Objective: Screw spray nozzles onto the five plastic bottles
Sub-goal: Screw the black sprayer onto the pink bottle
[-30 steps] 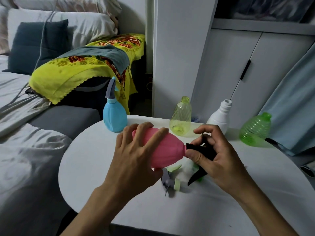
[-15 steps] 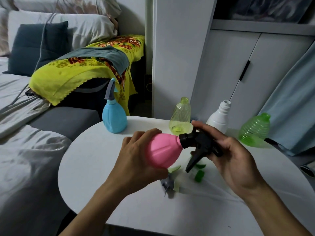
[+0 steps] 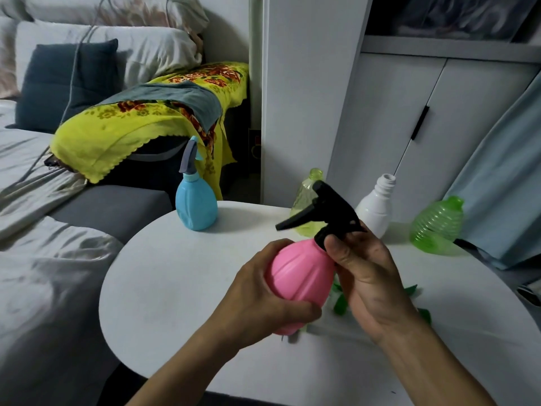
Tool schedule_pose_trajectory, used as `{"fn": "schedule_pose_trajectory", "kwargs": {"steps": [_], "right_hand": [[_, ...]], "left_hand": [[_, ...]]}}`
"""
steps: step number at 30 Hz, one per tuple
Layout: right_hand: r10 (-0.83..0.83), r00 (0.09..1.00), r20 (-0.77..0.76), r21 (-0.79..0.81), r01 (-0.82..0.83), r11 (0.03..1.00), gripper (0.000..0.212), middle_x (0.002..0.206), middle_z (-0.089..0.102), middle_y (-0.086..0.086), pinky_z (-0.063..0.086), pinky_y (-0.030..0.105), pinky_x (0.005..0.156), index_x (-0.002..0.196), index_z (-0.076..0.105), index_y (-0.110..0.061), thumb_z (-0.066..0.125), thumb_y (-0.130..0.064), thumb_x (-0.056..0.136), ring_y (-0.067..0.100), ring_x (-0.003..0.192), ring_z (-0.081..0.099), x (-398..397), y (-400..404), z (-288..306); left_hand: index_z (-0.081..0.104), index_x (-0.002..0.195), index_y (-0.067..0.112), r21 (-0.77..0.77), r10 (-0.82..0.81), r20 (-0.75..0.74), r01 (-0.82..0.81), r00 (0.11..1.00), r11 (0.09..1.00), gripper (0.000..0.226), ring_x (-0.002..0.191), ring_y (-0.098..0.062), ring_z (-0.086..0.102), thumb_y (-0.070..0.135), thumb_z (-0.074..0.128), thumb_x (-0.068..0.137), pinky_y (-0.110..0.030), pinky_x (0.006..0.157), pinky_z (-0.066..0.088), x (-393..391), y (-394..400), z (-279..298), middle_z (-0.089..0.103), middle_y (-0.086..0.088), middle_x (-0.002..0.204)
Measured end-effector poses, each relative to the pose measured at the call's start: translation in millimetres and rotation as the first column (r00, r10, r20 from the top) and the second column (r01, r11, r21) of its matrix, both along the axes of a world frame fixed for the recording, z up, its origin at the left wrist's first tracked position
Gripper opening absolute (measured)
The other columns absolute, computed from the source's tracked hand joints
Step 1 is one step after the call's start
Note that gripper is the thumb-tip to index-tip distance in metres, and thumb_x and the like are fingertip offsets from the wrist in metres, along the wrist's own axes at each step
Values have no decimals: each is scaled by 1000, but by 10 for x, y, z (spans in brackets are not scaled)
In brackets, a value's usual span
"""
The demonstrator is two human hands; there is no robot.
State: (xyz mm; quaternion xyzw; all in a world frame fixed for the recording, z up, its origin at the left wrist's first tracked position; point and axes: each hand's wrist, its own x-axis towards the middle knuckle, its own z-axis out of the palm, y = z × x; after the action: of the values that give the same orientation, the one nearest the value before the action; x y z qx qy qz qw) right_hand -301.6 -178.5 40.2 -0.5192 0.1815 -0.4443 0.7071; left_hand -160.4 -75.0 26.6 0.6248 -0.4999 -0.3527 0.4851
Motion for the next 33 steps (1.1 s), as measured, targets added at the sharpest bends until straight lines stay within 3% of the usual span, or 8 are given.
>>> {"fn": "schedule_pose_trajectory", "kwargs": {"steps": [7,11,15,19,25,27,29,33], "right_hand": [[-305,936,-177,-36,304,952,64,95,75,-1,51,46,95,97,71,-22,87,-62,49,20,95,69,105,106,-32],[-200,972,-124,62,209,976,41,110,75,11,52,42,88,110,71,-10,68,-42,84,27,106,68,104,91,-32],[-206,969,-135,40,213,976,36,105,77,7,50,34,87,104,72,-13,77,-31,73,22,103,69,77,83,-23],[-249,956,-152,103,266,958,50,104,75,8,52,36,84,101,69,-12,82,-38,60,23,101,70,92,122,-15],[-169,970,-174,286,214,934,44,115,75,1,55,42,84,108,75,-21,75,-41,69,24,109,67,147,219,-76],[-189,967,-169,307,234,922,30,110,76,1,55,40,81,99,78,-22,74,-35,72,24,109,67,101,164,-55],[-186,975,-120,316,216,924,25,108,77,3,56,40,80,95,78,-20,73,-31,73,23,108,68,35,75,-3],[-74,997,-3,269,72,961,27,111,76,8,57,37,82,93,78,-19,76,-33,70,22,106,70,-20,-22,52]], "left_hand": [[41,109,64,11,77,136,-79,988,997,81,95,-9,63,61,83,41,-22,66,60,-51,-4,-34,56,20,112],[37,126,54,-14,178,218,-180,959,984,96,101,-12,59,70,76,40,-31,76,61,-41,-31,-36,54,15,117],[37,136,43,-58,238,320,-231,917,971,105,107,-15,53,73,71,42,-32,80,59,-34,-28,-17,50,13,122],[33,138,43,-148,304,491,-265,817,953,102,103,-10,40,75,66,46,-14,70,41,-116,1,-57,43,16,118],[36,143,35,-214,361,721,-304,591,928,105,113,-20,36,65,82,53,-32,77,46,-168,9,-99,45,-1,133],[34,139,45,-158,266,548,-214,793,964,103,113,-10,39,72,77,50,-21,79,44,-105,-13,-48,42,11,132],[37,131,56,-50,142,141,-137,980,989,98,109,-5,50,73,78,44,-13,68,51,31,-34,69,44,19,129],[55,113,54,38,-42,-341,59,939,998,81,102,-17,62,55,91,40,-26,69,60,230,-44,180,56,10,121]]}}
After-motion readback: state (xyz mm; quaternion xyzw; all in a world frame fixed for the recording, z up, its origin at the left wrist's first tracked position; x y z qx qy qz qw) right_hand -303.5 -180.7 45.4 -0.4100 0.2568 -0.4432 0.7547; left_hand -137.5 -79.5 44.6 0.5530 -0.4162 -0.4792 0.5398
